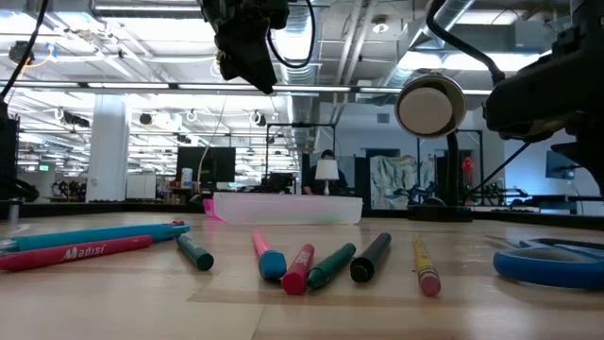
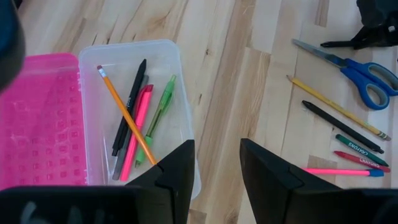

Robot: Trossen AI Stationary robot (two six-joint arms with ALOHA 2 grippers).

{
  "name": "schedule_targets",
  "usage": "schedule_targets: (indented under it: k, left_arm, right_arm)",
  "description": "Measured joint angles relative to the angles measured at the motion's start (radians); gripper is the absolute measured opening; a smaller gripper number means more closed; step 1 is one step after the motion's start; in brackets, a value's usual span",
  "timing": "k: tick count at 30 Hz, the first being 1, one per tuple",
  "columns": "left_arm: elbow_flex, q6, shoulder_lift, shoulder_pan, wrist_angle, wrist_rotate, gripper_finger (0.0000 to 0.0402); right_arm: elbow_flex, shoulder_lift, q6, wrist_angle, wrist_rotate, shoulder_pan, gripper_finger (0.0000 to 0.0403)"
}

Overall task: Pick & place school supplies into a supply box
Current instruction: Put the black pen into the pink supply box

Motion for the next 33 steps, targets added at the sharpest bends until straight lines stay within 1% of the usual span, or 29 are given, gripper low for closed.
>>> schedule_targets:
  k: [4,7,17,21,27,33]
  left_arm:
    - [0.0,0.002,0.0,0.0,0.0,0.0,0.0121]
    - [0.0,0.004,0.0,0.0,0.0,0.0,0.0121]
    - [0.0,0.031,0.0,0.0,0.0,-0.018,0.0121]
    - [0.0,0.036,0.0,0.0,0.0,-0.018,0.0121]
    - [0.0,0.064,0.0,0.001,-0.009,-0.019,0.0121]
    - [0.0,0.091,0.0,0.007,-0.05,-0.023,0.0121]
  right_arm:
    - [0.035,0.004,-0.009,-0.055,0.02,0.001,0.0015]
    - [0.045,0.006,-0.026,-0.078,-0.002,0.004,0.001]
    - [0.05,0.006,-0.018,-0.073,0.004,0.022,0.0012]
    - [0.052,-0.017,-0.005,-0.071,0.014,0.025,0.0012]
    - [0.053,-0.093,0.02,-0.111,0.096,0.024,0.0011]
    - [0.053,-0.213,0.027,-0.165,0.237,0.021,0.0011]
